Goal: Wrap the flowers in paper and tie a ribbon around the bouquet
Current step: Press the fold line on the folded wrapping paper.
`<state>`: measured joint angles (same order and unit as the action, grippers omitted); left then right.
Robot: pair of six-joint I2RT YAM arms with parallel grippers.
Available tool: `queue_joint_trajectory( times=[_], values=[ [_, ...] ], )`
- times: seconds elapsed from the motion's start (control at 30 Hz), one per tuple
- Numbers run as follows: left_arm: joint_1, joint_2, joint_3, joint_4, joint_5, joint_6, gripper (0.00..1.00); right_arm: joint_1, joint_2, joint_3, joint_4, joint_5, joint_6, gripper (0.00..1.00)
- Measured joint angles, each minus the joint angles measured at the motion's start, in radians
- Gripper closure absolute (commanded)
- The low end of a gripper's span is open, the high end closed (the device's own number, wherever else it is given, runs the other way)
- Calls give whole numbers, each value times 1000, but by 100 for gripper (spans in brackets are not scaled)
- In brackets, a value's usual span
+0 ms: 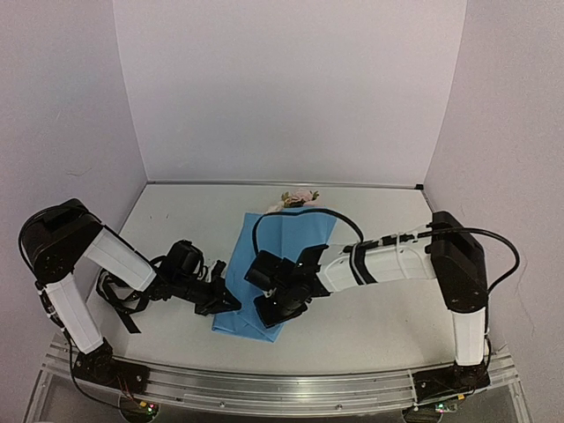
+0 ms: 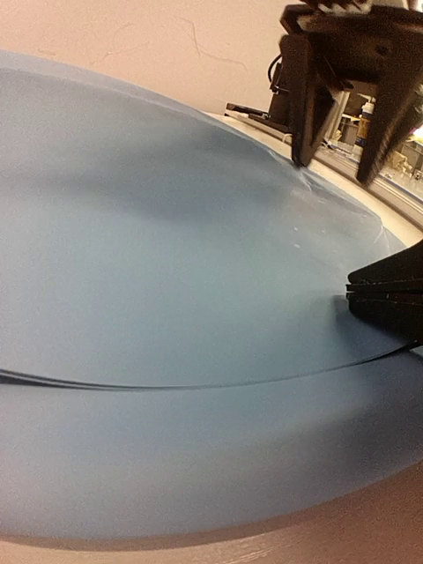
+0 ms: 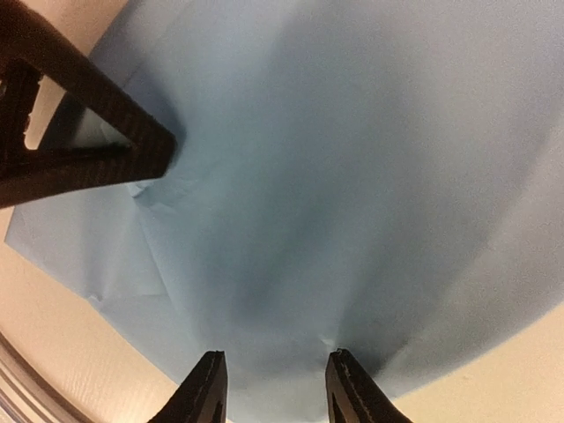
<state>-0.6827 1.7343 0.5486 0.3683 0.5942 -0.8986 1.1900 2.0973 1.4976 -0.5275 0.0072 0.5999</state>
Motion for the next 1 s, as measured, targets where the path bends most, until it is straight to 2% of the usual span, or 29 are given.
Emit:
queue_joint_trajectory(
  times=[0.17, 0.37, 0.63, 0.77, 0.93, 1.0],
  values=[
    [0, 6, -1, 10, 5, -11, 100, -91, -147, -130, 37, -33, 16, 62],
    [0, 6, -1, 11, 6, -17, 100, -214, -240, -280, 206, -172, 51, 66],
    [0, 6, -1, 11, 6, -17, 100, -215, -230, -364, 413, -368, 122, 74],
    [0, 6, -1, 11, 6, -17, 100, -212, -200, -380, 469, -401, 157, 78],
    [0, 6, -1, 11, 6, -16, 99, -215, -137, -398, 520, -408, 187, 77],
    [0, 6, -1, 10, 6, -16, 94, -217, -132, -404, 534, -414, 191, 78]
  ],
)
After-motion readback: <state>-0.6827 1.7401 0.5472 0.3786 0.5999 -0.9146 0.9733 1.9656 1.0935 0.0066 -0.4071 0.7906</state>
